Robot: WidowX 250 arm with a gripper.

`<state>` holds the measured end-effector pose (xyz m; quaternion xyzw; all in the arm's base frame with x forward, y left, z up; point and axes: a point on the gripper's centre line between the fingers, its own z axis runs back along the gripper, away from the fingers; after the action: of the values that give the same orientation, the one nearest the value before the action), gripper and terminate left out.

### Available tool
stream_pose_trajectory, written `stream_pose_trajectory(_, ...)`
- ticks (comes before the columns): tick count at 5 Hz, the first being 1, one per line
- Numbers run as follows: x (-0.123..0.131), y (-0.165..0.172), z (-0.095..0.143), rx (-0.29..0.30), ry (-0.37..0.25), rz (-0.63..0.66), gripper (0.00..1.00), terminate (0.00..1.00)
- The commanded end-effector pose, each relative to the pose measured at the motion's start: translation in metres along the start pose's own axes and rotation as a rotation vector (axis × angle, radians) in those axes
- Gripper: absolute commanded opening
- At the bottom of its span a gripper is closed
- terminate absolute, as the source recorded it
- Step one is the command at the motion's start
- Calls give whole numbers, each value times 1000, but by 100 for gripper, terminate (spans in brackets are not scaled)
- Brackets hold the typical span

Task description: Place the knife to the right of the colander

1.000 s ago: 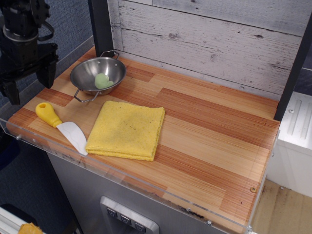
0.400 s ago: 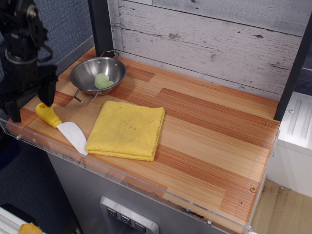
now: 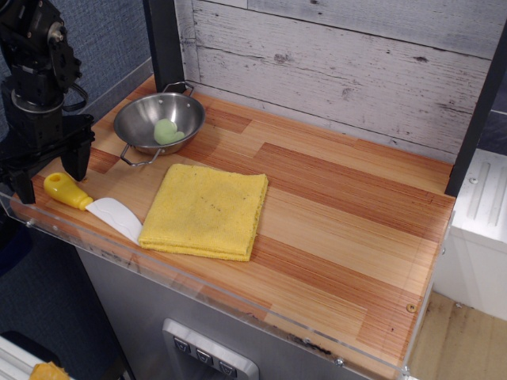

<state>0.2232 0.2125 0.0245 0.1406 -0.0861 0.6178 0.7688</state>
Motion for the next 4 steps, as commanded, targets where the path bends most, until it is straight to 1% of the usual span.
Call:
stream_pose_trajectory(1,4,-5,1,-4,-29,-4,100,0)
stream_pose_trajectory(2,2,-6,-4,4,-30,-9,100,0)
stream_pose_trajectory(3,1,-7,-8,5,-45,2,0,0)
stream_pose_trajectory(4,3,-7,-6,9,-59,7,0,0)
